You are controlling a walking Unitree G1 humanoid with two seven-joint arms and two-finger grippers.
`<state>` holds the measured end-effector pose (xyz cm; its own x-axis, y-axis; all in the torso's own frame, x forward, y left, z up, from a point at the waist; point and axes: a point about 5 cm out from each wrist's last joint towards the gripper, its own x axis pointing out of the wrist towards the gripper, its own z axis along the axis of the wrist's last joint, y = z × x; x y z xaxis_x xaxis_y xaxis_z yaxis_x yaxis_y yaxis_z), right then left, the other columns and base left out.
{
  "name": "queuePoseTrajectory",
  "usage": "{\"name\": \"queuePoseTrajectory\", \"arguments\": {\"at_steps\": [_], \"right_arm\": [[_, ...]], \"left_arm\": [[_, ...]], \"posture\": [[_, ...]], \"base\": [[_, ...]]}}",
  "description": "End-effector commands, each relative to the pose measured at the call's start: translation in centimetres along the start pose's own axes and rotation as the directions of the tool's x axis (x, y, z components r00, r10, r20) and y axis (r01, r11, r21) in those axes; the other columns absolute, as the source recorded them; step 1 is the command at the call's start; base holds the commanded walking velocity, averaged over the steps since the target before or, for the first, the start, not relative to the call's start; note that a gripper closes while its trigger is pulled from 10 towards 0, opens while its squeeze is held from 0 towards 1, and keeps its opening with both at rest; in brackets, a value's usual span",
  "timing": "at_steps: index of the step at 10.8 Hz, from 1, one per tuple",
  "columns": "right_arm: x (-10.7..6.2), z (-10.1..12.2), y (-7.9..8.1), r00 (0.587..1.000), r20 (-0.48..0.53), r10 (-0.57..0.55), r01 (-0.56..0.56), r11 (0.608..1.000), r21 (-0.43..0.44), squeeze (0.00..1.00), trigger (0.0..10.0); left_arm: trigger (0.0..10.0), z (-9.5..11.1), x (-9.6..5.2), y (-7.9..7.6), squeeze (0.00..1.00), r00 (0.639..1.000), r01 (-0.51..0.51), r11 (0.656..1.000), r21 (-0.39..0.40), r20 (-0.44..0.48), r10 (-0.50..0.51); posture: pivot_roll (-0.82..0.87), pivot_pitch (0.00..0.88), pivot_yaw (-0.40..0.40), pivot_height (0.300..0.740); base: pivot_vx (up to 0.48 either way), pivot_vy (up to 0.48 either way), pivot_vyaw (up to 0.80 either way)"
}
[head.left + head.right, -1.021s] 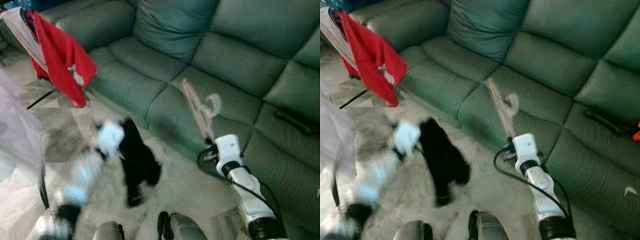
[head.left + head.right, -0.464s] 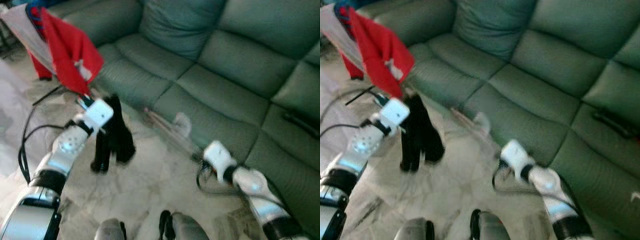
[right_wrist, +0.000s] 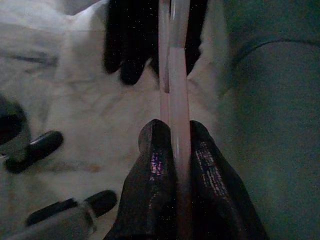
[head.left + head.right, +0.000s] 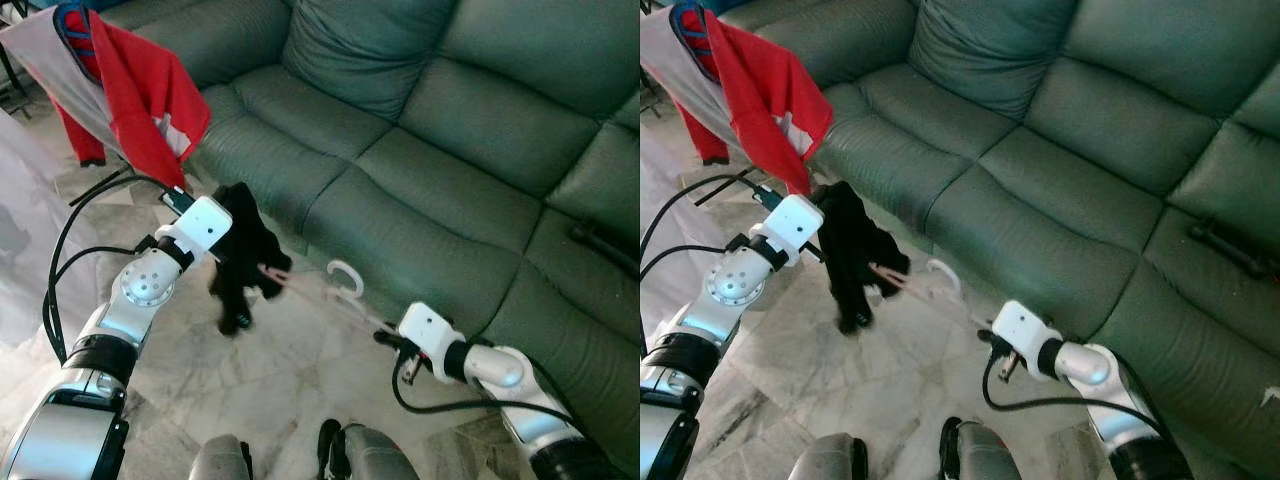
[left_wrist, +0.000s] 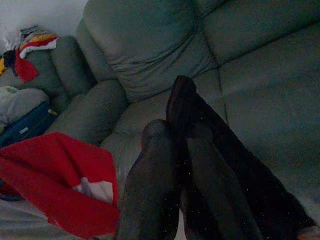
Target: Hang hanger
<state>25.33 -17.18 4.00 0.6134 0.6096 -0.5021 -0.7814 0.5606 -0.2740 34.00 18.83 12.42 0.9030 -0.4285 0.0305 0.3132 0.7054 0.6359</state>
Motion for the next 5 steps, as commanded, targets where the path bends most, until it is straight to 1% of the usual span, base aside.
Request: {"name": "queuePoseTrajectory", "arguments": {"at_steps": [1,3,4,5], "right_arm": [[-0.1,0.2,-0.9,0.998,0.007,-0.055,0.055,0.998,-0.011,0.0,10.0],[-0.2,0.3,-1.7,0.992,0.009,-0.126,0.126,0.992,-0.028,0.0,10.0],[-0.3,-0.2,-2.0,0.987,-0.012,-0.162,0.162,0.987,-0.019,0.0,10.0],[-0.2,-0.3,-1.9,0.986,-0.006,-0.168,0.168,0.986,0.014,0.0,10.0]], "left_arm": [[10.0,0.6,-0.1,0.0,0.0,0.999,0.012,1.0,-0.006,0.047,-0.011],[10.0,0.7,-0.3,-0.2,0.0,0.997,0.038,0.999,-0.004,0.072,-0.037],[10.0,1.2,-0.2,0.0,0.0,0.993,0.029,0.999,-0.013,0.112,-0.028],[10.0,1.6,-0.1,0.1,0.0,0.991,0.03,1.0,0.0,0.13,-0.03]], "posture": [[-0.02,0.173,-0.06,0.74],[-0.02,0.176,-0.061,0.74],[-0.02,0.178,-0.06,0.74],[-0.02,0.178,-0.058,0.74]], "base": [[0.0,0.0,0.0],[0.0,0.0,0.0],[0.0,0.0,0.0],[0.0,0.0,0.0]]}}
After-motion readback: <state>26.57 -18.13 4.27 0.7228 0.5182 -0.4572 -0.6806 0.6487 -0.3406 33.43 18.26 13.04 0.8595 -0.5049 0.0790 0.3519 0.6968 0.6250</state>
